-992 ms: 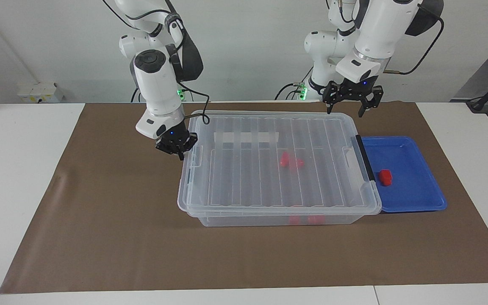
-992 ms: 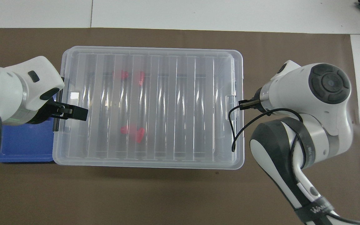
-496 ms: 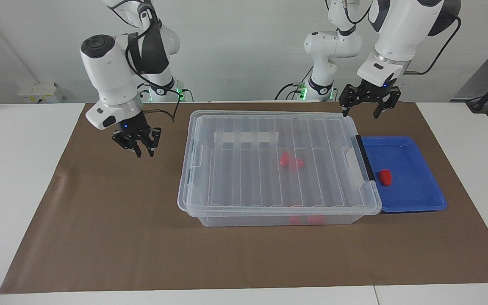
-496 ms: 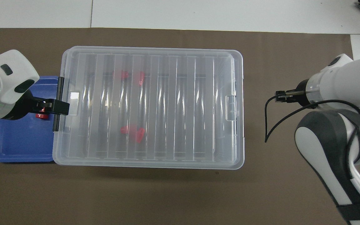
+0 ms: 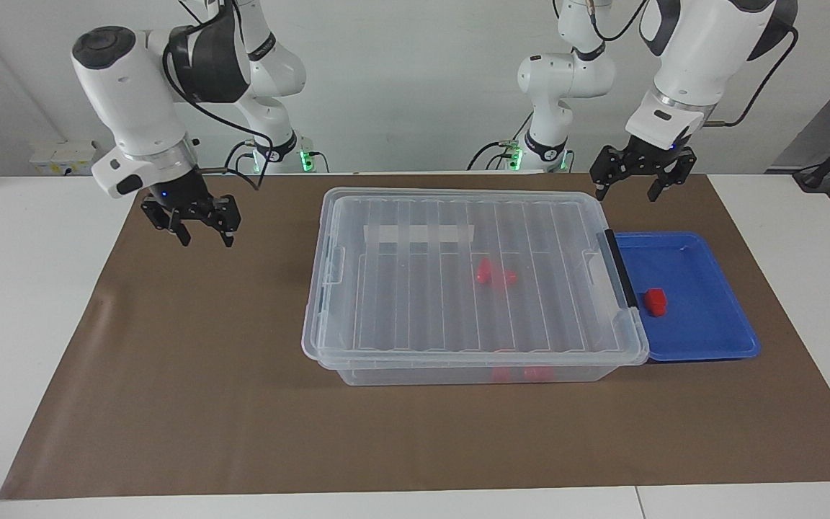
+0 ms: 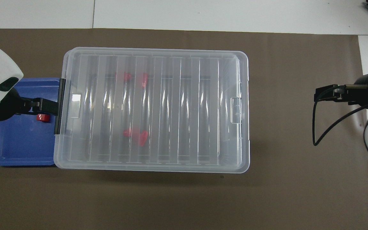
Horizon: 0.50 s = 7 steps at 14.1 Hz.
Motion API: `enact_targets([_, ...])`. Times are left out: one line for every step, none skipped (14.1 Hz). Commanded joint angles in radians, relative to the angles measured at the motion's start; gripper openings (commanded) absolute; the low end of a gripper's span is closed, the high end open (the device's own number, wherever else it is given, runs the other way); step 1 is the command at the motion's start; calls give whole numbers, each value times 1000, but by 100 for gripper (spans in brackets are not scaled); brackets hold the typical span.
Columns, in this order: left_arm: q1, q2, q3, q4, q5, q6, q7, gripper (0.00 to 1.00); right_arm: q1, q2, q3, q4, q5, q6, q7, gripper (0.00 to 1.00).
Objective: Place red block in blue tray from box
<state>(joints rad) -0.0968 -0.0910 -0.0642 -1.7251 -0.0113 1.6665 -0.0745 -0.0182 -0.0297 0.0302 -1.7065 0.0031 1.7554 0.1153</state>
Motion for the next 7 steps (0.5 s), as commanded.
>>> enact_targets([6,-27,-5,-31,-7,7,-4,100,0,14,8,96,0,-100,20,100])
enact_targets([6,-27,-5,-31,-7,7,-5,100,0,11,8,109,5,-128,20,100])
enact_targets([6,-27,-5,-31,-7,7,-5,100,-3,11,8,120,12,-152,20,100])
enact_targets([6,-27,-5,-31,-7,7,-5,100,-9,7,8,128,15,-178,23,100])
enact_targets([6,-27,-3,-31,-7,7,-5,100,-9,1,7,127,15,-198,26,100])
enact_targets([6,-27,-5,-31,-7,6,-5,100,-9,-9,7,127,17,-224,24,100])
enact_targets([6,-27,-5,-31,-7,7,-5,100,-9,-13,8,128,14,-228,26,100])
